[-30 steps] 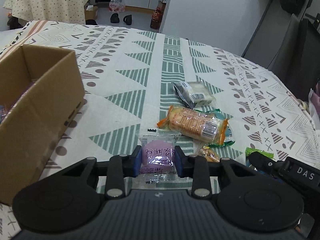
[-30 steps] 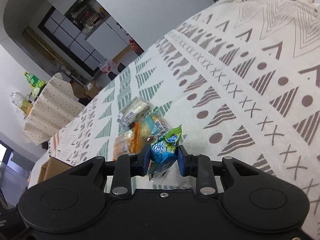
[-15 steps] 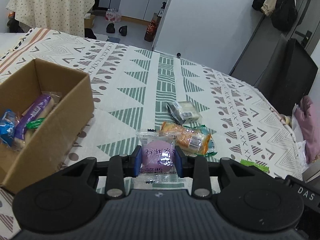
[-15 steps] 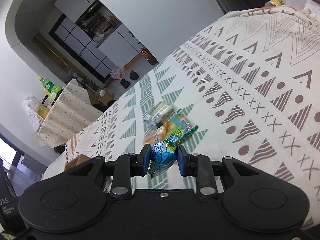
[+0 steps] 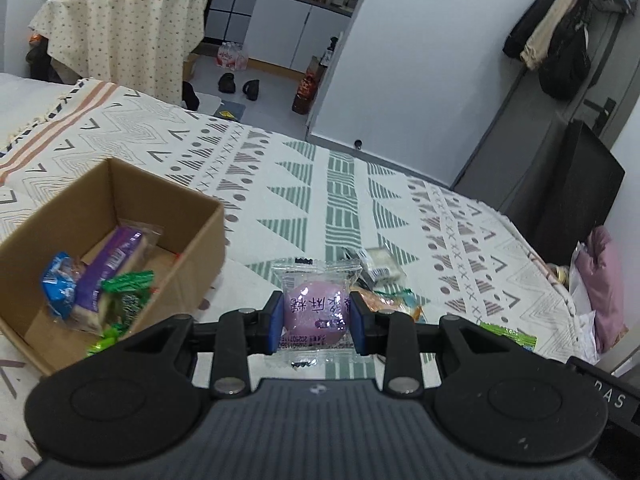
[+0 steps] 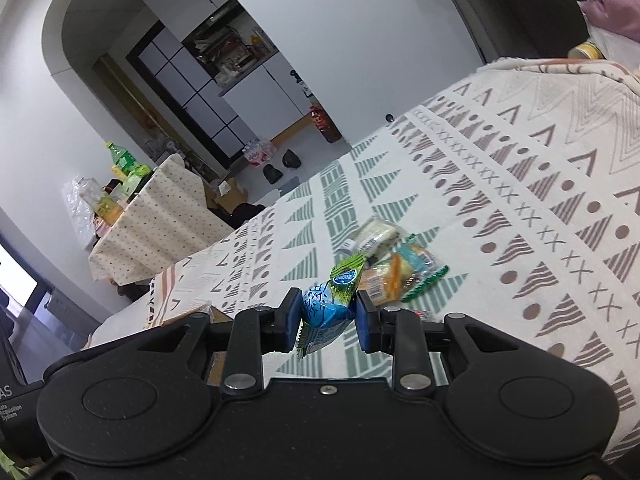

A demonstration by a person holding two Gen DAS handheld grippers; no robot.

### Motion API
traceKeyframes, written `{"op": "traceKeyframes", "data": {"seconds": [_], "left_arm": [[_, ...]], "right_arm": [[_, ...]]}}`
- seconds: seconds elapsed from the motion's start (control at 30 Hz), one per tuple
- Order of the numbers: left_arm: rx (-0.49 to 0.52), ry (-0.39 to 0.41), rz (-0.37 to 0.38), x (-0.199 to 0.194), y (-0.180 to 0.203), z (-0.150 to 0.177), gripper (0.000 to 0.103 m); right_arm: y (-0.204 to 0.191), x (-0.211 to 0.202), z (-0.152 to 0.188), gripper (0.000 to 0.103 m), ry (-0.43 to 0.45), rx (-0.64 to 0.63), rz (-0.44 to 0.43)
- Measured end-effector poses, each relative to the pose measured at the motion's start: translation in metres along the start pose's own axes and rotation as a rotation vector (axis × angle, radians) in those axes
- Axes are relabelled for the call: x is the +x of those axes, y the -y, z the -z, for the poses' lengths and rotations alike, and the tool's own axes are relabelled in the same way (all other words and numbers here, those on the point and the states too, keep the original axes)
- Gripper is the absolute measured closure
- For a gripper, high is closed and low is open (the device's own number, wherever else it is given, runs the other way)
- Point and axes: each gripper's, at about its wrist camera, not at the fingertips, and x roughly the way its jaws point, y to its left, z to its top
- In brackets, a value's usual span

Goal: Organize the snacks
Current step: 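Carry the purple packet and blue-green candy over the box and open both tools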

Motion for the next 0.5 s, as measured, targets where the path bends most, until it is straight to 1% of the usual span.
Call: {"op": "traceKeyframes", "data": {"seconds": [0.5], "left_arm": [[-0.109, 0.033, 0.012, -0.022, -0.052, -0.029, 0.071]], "right_arm": [[-0.060, 0.009, 0.009, 0.075, -0.010, -0.075, -0.044]]}}
